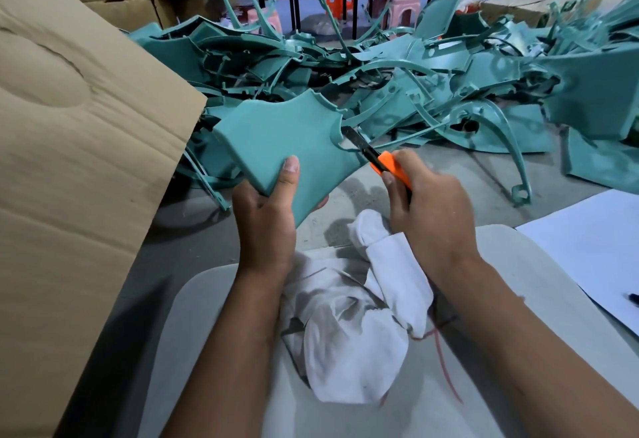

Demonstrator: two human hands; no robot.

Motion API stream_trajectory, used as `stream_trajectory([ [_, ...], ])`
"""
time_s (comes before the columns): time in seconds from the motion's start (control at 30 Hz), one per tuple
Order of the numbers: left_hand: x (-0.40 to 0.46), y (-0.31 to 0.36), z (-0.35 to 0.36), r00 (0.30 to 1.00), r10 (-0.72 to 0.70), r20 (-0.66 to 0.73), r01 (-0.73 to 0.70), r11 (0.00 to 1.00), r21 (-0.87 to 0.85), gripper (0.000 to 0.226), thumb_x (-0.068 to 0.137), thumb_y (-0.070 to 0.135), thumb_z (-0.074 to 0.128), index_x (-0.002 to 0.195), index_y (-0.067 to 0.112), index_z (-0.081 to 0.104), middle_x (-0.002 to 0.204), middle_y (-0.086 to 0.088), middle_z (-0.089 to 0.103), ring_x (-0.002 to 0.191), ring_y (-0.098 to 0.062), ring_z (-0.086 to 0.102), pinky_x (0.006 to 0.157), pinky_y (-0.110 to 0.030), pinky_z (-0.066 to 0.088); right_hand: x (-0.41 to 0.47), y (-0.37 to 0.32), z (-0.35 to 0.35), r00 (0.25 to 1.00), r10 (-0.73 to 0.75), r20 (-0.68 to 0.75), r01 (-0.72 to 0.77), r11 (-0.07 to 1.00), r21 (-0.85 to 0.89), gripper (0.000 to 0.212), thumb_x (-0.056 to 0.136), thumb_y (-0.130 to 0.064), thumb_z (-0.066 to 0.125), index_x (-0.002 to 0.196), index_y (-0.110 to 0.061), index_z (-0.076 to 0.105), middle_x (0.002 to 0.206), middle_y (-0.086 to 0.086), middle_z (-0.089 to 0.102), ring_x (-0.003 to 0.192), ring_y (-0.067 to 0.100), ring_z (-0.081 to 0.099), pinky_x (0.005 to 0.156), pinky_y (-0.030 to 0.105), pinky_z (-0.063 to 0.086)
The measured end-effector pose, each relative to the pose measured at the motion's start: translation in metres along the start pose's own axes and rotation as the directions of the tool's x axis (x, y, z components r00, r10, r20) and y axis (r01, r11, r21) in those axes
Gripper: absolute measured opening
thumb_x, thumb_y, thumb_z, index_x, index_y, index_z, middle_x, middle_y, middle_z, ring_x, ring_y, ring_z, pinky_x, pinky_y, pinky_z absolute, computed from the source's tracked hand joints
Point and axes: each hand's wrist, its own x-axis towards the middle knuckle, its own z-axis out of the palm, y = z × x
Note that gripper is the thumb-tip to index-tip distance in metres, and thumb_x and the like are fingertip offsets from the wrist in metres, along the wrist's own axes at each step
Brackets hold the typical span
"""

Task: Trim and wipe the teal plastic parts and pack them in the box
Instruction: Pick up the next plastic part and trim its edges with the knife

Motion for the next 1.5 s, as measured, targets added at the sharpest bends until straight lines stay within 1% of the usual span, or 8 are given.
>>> stream_trajectory([
  [0.13,0.004,0.0,-0.007,0.998,0.03,-0.059,-0.027,0.998,0.055,0.014,0.084,0.035,0.075,0.097,0.034,0.079,0.104,0.0,0.078,0.099,-0.027,0.074,0.08,-0.057,0.061,0.003,0.012,-0.003,0.996,0.074,-0.054,-0.075,0.997,-0.01,0.014,0.105,-0.027,0.055,0.113,-0.017,0.06,0.065,0.006,0.058,0.055,0.03,0.049,0.05,0.034,0.031],
  [0.27,0.013,0.005,-0.019,0.993,0.062,-0.097,-0.055,0.996,0.072,0.016,0.083,0.033,0.074,0.093,0.045,0.078,0.099,0.014,0.078,0.097,-0.013,0.074,0.086,-0.041,0.059,0.01,0.033,-0.015,0.97,0.182,-0.162,-0.2,0.975,-0.097,0.014,0.106,-0.029,0.054,0.111,-0.019,0.061,0.058,-0.008,0.04,0.048,0.015,0.039,0.047,0.027,0.023],
  [0.43,0.018,0.005,-0.025,0.982,0.176,-0.069,-0.145,0.937,0.317,0.005,0.088,0.02,0.071,0.086,0.025,0.071,0.083,0.026,0.075,0.08,0.006,0.07,0.069,-0.014,0.053,0.01,0.033,-0.018,0.951,0.231,-0.204,-0.269,0.945,-0.185,0.015,0.104,-0.029,0.056,0.113,-0.02,0.063,0.061,-0.008,0.032,0.058,0.031,0.041,0.055,0.035,0.035],
  [0.63,0.019,0.008,-0.039,0.95,0.29,0.113,-0.298,0.743,0.6,0.016,0.088,0.027,0.067,0.088,0.013,0.076,0.077,0.013,0.071,0.071,-0.004,0.068,0.066,-0.031,0.056,0.011,0.043,-0.016,0.946,0.309,-0.102,-0.325,0.912,-0.25,0.014,0.104,-0.03,0.054,0.112,-0.021,0.061,0.067,0.001,0.046,0.065,0.032,0.044,0.062,0.037,0.036],
  [0.8,0.017,0.005,-0.036,0.929,0.321,0.181,-0.358,0.669,0.651,0.026,0.088,0.028,0.066,0.081,0.004,0.073,0.075,-0.011,0.073,0.07,-0.017,0.067,0.059,-0.041,0.05,0.012,0.035,-0.009,0.932,0.355,0.076,-0.298,0.868,-0.397,0.026,0.099,-0.02,0.051,0.122,-0.014,0.063,0.107,0.015,0.056,0.088,0.04,0.058,0.071,0.04,0.039],
  [0.93,0.016,0.008,-0.035,0.928,0.32,0.189,-0.36,0.647,0.672,0.026,0.089,0.027,0.066,0.082,0.003,0.073,0.073,-0.007,0.072,0.069,-0.015,0.066,0.06,-0.036,0.05,0.011,0.028,-0.007,0.93,0.344,0.127,-0.266,0.871,-0.413,0.029,0.096,-0.01,0.054,0.123,-0.018,0.063,0.097,0.007,0.049,0.078,0.03,0.043,0.066,0.037,0.037],
  [1.07,0.013,0.011,-0.03,0.913,0.338,0.229,-0.397,0.602,0.693,0.023,0.09,0.024,0.066,0.081,0.004,0.073,0.069,0.002,0.066,0.068,-0.009,0.063,0.053,-0.007,0.041,0.008,0.024,-0.009,0.935,0.327,0.136,-0.248,0.879,-0.407,0.024,0.09,-0.007,0.058,0.11,-0.017,0.066,0.085,0.002,0.039,0.071,0.029,0.04,0.063,0.035,0.034],
  [1.5,0.009,0.013,-0.028,0.909,0.359,0.211,-0.393,0.571,0.721,0.026,0.09,0.024,0.065,0.072,0.006,0.067,0.062,-0.004,0.065,0.063,-0.015,0.061,0.05,-0.024,0.044,0.006,0.027,-0.01,0.937,0.329,0.115,-0.265,0.888,-0.377,0.027,0.086,-0.005,0.058,0.106,-0.02,0.069,0.085,0.003,0.045,0.068,0.031,0.042,0.059,0.034,0.032],
])
